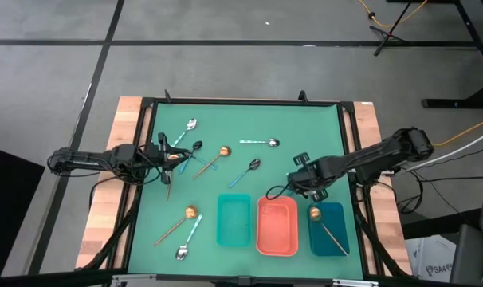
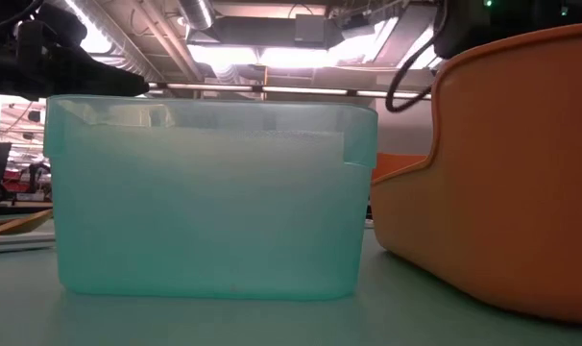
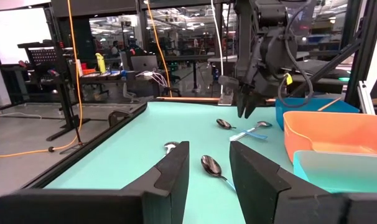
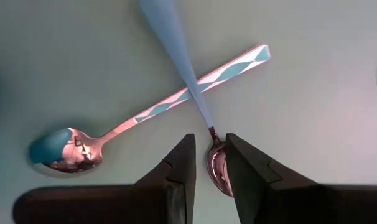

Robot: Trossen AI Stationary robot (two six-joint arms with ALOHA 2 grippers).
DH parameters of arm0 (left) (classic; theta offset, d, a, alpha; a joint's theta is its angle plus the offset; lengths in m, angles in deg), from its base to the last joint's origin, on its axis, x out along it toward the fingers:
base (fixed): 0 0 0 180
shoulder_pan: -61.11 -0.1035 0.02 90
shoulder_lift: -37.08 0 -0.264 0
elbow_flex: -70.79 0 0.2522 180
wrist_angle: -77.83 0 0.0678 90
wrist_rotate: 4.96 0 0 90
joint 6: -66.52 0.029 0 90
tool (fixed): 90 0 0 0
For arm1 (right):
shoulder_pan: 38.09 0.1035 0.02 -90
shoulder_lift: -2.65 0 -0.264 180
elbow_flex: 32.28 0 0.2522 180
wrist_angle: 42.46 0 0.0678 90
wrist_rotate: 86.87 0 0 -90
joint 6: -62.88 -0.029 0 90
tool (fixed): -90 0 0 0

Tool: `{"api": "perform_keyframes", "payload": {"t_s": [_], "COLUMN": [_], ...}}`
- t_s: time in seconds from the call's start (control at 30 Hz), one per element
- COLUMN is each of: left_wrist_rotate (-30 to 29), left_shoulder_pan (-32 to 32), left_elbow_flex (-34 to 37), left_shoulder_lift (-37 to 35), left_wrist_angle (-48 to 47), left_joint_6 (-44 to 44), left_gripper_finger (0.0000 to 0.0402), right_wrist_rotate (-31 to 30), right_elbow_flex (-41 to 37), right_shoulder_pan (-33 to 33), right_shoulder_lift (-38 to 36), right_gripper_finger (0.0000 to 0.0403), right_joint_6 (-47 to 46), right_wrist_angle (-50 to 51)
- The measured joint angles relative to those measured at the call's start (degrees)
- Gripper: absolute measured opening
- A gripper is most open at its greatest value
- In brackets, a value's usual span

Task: Sort silverware by color (type)
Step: Put the blue spoon into the orange bin

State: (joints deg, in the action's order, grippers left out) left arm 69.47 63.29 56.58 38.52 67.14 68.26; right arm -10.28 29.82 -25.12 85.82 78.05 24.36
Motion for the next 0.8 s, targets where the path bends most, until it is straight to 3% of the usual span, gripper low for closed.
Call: {"api": "perform_keyframes", "payload": {"t_s": [0.37,0.6,0.8], "left_wrist_rotate": [0.00,-0.01,0.00], "left_shoulder_pan": [0.00,-0.01,-0.02], "left_elbow_flex": [0.01,0.01,0.00], "left_shoulder_lift": [-0.02,0.00,0.00], "left_wrist_angle": [0.00,-0.01,0.00], "left_joint_6": [0.00,0.00,0.00], "left_gripper_finger": [0.0110,0.0110,0.0110], "right_wrist_rotate": [0.63,5.47,5.56], "right_elbow_flex": [-0.02,-0.02,-0.02], "right_shoulder_pan": [-4.08,-8.36,-9.01], "right_shoulder_lift": [3.89,4.21,4.23], "right_gripper_finger": [0.0076,0.0076,0.0076], "right_joint_6": [3.29,8.37,10.36], "right_wrist_angle": [-0.56,-2.76,-2.62]}}
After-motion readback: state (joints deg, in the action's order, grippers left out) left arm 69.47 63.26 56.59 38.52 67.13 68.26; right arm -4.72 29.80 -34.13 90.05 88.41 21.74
